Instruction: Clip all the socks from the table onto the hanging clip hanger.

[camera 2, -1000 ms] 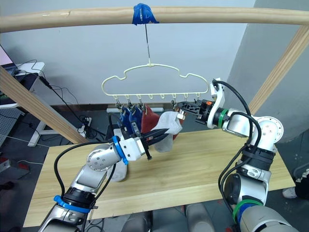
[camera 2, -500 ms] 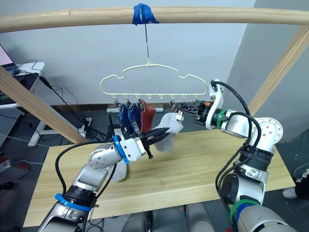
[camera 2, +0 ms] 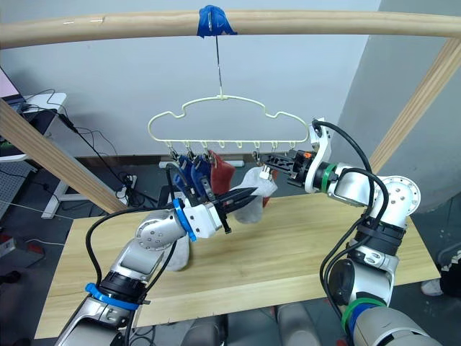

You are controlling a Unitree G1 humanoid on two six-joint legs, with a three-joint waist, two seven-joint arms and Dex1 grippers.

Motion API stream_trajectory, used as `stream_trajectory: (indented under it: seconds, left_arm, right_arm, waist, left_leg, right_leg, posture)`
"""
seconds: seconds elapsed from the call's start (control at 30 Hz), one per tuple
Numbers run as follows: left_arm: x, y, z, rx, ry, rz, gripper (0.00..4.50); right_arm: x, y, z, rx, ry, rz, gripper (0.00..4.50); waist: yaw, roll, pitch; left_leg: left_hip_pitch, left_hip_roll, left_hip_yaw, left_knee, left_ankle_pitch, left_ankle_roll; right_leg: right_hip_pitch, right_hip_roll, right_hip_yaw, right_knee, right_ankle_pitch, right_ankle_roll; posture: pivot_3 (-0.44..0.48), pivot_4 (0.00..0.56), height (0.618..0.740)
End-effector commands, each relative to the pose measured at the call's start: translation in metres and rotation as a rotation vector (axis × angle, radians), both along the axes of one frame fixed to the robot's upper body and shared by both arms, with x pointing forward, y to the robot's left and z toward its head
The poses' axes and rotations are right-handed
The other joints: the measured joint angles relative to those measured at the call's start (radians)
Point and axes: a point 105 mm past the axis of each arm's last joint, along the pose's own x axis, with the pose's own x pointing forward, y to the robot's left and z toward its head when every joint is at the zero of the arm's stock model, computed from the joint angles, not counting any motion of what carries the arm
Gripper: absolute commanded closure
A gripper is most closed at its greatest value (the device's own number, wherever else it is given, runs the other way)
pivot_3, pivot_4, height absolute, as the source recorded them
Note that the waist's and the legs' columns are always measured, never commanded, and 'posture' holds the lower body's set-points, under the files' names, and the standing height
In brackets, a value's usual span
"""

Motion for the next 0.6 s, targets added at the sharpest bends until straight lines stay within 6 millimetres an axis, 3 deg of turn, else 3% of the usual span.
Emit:
stream_trajectory:
  seconds: [0.03, 0.47, 0.6]
  left_arm:
    - [-0.0013, -0.0018, 0.0091, -0.017, -0.044, -0.006, 4.49]
    - [-0.0006, -0.0013, 0.0152, -0.027, -0.064, -0.001, 4.49]
    - [-0.0004, -0.0038, 0.0160, -0.029, -0.065, -0.007, 4.50]
  right_arm:
    - [-0.0052, 0.0024, 0.0104, -0.005, -0.059, 0.024, 4.31]
    - [-0.0051, 0.0038, 0.0071, -0.021, -0.068, 0.026, 4.31]
    - [-0.0055, 0.0042, 0.0097, 0.001, -0.073, 0.031, 3.12]
  waist:
    - [0.000, 0.000, 0.000]
    - [0.001, 0.000, 0.000]
    - [0.001, 0.000, 0.000]
  left_leg:
    - [0.000, 0.000, 0.000, 0.000, 0.000, 0.000]
    - [0.000, 0.000, 0.000, 0.000, 0.000, 0.000]
    - [0.000, 0.000, 0.000, 0.000, 0.000, 0.000]
  right_leg:
    - [0.000, 0.000, 0.000, 0.000, 0.000, 0.000]
    - [0.000, 0.000, 0.000, 0.000, 0.000, 0.000]
    - [0.000, 0.000, 0.000, 0.000, 0.000, 0.000]
  posture:
    - [-0.140, 0.195, 0.740]
    - [-0.136, 0.201, 0.740]
    - [-0.138, 0.204, 0.740]
